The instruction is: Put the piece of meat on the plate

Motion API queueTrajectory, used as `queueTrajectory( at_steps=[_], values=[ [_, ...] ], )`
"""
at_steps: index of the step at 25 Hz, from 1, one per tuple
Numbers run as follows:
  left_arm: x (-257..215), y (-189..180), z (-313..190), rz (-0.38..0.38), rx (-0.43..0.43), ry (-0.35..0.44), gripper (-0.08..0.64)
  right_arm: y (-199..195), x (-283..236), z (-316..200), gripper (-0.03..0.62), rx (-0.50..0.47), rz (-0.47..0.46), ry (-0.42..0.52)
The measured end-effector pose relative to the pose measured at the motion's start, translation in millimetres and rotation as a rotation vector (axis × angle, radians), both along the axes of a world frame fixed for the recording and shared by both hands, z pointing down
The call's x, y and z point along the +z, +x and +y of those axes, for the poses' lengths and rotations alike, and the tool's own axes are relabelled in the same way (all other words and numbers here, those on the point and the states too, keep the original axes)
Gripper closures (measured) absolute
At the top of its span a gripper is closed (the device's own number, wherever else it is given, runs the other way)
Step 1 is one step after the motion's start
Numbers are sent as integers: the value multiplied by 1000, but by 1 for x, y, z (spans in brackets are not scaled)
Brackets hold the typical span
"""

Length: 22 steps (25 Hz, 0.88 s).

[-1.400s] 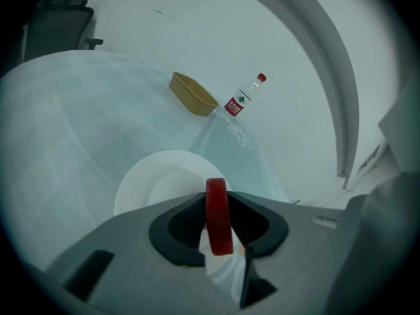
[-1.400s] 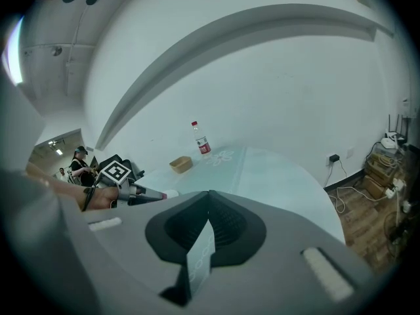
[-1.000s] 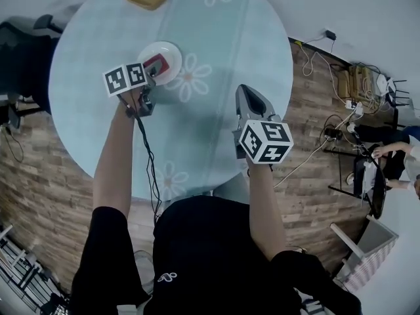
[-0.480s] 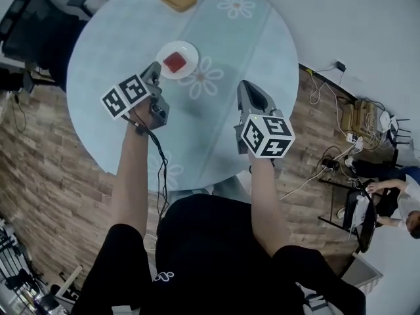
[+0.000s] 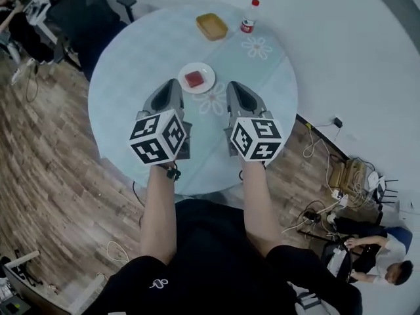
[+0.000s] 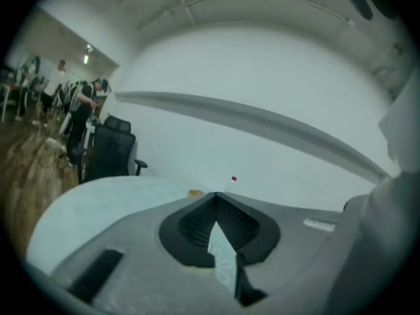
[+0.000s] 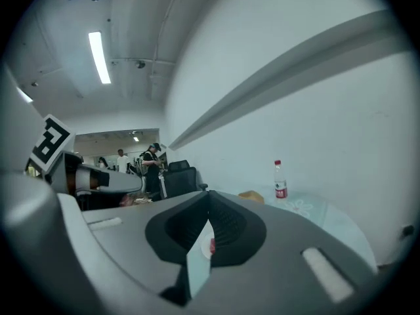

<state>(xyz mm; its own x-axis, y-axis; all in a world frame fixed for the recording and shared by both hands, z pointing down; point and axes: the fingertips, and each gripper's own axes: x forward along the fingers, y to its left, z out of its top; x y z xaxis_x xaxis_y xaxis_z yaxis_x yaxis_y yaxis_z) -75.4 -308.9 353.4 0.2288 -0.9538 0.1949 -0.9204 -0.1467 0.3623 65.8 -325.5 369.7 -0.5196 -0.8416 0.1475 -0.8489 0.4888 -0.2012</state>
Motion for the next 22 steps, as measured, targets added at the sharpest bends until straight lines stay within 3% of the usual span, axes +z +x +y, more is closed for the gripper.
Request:
queueTrajectory(
  at_steps=[3,9,22],
  values=[
    [-23,-10,22,-124,-33,59,565,-12,-26,7,583,-42,-1,49],
    [-42,-20,44,-236,-100,103,565,-36,-45,21,583,-116,16,91],
    [-48,-3,50,-250,-84,134,565,-27,-60,35,583,-156,52,148]
  ],
)
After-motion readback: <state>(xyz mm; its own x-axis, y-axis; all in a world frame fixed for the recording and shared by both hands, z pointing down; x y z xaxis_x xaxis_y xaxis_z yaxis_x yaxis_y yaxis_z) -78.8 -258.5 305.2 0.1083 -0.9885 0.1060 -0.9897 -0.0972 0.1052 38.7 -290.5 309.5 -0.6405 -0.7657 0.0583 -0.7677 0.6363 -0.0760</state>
